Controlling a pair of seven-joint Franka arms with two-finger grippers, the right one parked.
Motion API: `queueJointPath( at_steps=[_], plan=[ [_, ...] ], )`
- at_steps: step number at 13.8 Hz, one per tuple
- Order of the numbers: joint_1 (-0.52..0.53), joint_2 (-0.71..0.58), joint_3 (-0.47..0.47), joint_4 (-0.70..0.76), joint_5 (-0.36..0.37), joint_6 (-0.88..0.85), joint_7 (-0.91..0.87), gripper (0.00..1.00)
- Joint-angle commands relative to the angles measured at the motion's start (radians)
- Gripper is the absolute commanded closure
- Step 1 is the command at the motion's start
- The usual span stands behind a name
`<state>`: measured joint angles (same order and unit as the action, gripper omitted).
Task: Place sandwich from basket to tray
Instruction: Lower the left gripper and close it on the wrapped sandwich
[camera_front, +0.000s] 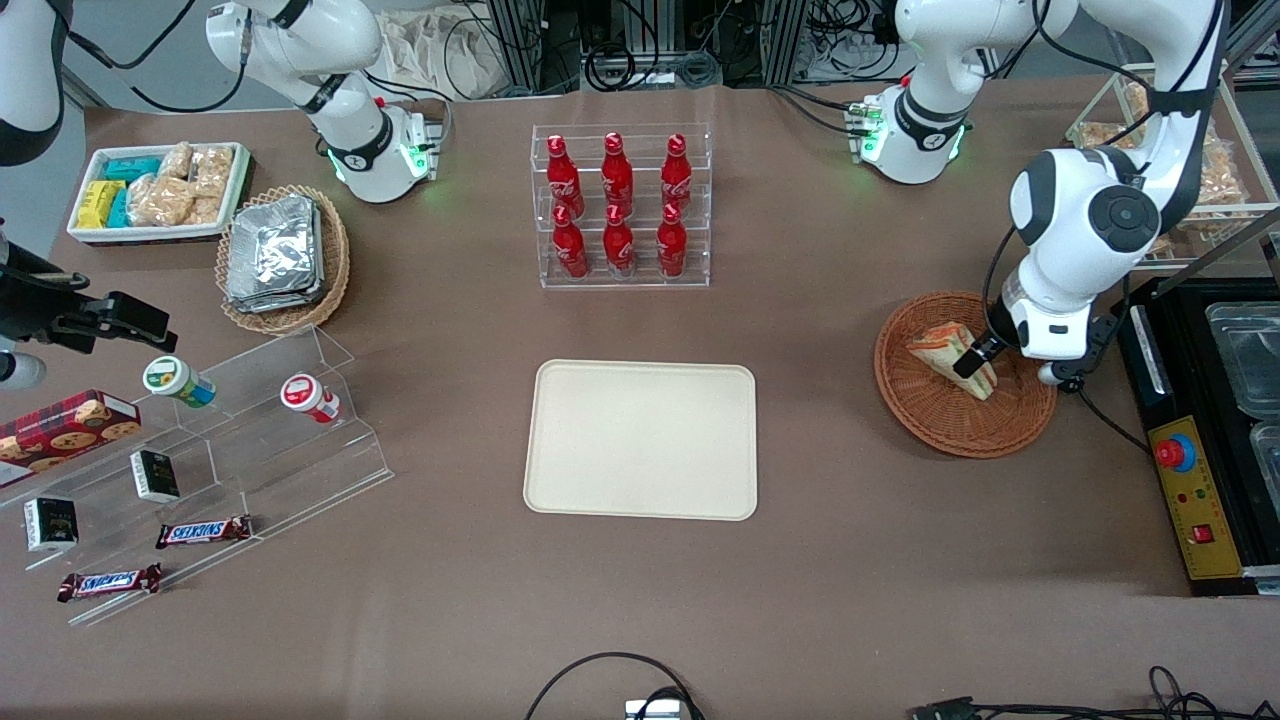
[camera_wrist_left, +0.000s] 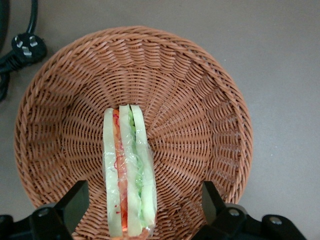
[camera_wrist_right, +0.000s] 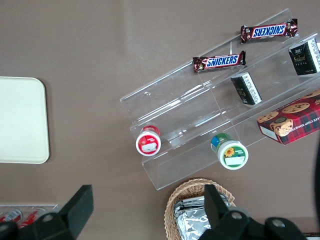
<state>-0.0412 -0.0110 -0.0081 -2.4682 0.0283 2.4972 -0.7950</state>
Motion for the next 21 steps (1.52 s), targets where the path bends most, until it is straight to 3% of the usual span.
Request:
queueJointPath(
  at_steps=[1, 15, 17, 19, 21],
  plan=[
    [-0.002, 0.011, 0.000, -0.055, 0.021, 0.093, -0.064, 0.00],
    [-0.012, 0.048, -0.015, -0.139, 0.021, 0.218, -0.159, 0.00],
    [-0.011, 0.059, -0.015, -0.141, 0.021, 0.229, -0.159, 0.11],
    [-0.012, 0.065, -0.015, -0.141, 0.022, 0.233, -0.158, 0.48],
    [-0.011, 0.068, -0.015, -0.141, 0.036, 0.235, -0.158, 0.69]
  ],
)
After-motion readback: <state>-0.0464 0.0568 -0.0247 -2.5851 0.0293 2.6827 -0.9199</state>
